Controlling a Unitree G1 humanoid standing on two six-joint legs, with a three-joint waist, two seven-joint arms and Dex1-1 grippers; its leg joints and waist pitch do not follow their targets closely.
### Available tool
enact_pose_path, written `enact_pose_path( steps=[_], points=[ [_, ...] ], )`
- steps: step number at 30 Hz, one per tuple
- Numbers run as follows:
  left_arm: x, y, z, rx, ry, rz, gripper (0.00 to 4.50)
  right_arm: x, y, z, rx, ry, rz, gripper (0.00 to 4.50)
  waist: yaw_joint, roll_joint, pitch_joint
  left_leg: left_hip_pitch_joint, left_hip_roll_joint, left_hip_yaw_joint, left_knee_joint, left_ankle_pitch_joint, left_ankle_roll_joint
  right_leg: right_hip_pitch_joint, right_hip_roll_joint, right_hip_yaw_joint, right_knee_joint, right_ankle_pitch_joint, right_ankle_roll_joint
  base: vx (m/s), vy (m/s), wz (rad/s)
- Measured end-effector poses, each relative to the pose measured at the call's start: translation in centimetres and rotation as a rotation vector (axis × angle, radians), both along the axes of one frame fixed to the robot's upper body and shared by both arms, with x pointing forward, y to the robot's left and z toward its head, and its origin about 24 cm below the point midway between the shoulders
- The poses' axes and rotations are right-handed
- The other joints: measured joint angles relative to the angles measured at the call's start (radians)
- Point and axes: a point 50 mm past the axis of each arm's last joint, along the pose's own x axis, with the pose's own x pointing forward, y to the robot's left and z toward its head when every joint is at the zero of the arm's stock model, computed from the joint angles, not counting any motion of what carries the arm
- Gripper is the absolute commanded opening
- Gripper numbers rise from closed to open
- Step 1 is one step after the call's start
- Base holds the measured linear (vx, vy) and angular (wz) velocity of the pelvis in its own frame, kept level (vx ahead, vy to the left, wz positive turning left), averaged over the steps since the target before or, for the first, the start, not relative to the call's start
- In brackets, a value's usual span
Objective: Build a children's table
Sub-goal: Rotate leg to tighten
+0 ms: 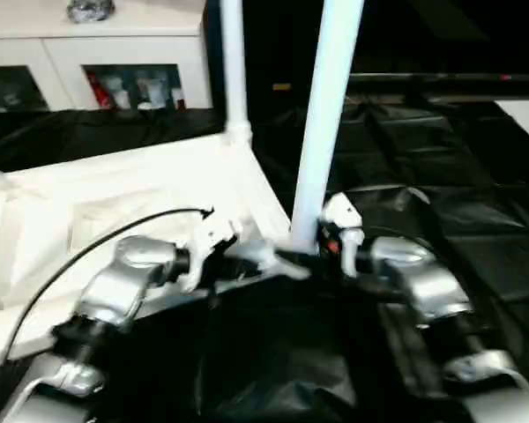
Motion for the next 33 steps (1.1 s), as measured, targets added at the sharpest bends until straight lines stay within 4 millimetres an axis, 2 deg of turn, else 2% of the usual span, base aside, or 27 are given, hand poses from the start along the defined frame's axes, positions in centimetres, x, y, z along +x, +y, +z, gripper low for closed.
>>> enact_pose_path(
  steps=[11, 12, 14, 21, 24, 28, 33],
  points=[
    [2.0, -3.0, 0.4, 0.005, -0.048, 0.179, 0.0, 2.2, 1.6, 0.3, 0.008, -0.021, -0.377, 2.74, -0.004, 0.001, 0.0, -0.002, 0.0, 0.0, -0.001, 0.001, 0.002, -0.001, 0.0, 0.0, -0.002, 0.0, 0.0, 0.0, 0.0, 0.0],
    [2.0, -3.1, 0.4, 0.004, -0.046, 0.182, 0.0, 2.2, 1.6, 0.3, 0.01, -0.024, -0.378, 3.08, -0.003, 0.001, 0.0, -0.002, 0.0, 0.0, -0.001, 0.001, 0.002, -0.001, 0.0, 0.0, -0.002, -0.001, 0.0, 0.0, 0.0, 0.0],
    [2.0, -3.1, 0.4, 0.003, -0.044, 0.183, 0.0, 2.1, 1.7, 0.3, 0.013, -0.027, -0.376, 3.43, -0.002, 0.002, 0.001, -0.002, 0.0, 0.0, -0.001, 0.001, 0.002, -0.002, 0.0, 0.0, -0.002, -0.001, 0.0, 0.0, 0.0, 0.0],
    [1.3, -2.6, 0.2, 0.0, -0.053, 0.192, 0.0, 1.4, 2.1, 0.1, 0.038, -0.015, -0.331, 4.0, -0.017, 0.003, 0.001, -0.002, 0.0, 0.0, -0.001, 0.001, 0.002, -0.002, 0.0, 0.0, -0.002, -0.001, 0.0, 0.0, 0.0, 0.0],
    [1.0, -2.3, 0.2, 0.0, -0.057, 0.179, 0.0, 1.2, 2.2, 0.3, 0.045, -0.018, -0.301, 4.39, -0.022, 0.003, 0.001, -0.001, 0.0, 0.0, -0.001, 0.001, 0.002, -0.002, 0.0, 0.0, -0.002, -0.001, 0.0, 0.0, 0.0, 0.0],
    [0.3, -1.6, 0.2, -0.01, -0.05, 0.143, 0.0, 0.5, 2.1, 0.4, 0.035, -0.022, -0.218, 4.45, -0.022, 0.004, 0.002, -0.001, 0.0, 0.0, -0.002, 0.001, 0.002, -0.002, 0.001, 0.0, -0.002, -0.001, 0.0, 0.0, 0.0, 0.0],
    [-0.5, -0.6, 0.4, -0.026, -0.034, 0.091, 0.0, -0.6, 0.7, 0.8, 0.008, -0.018, -0.077, 4.45, -0.015, 0.007, 0.004, -0.001, 0.0, 0.0, -0.002, 0.001, 0.001, -0.002, 0.001, 0.0, -0.001, -0.001, 0.0, 0.0, 0.0, 0.0]
  ],
)
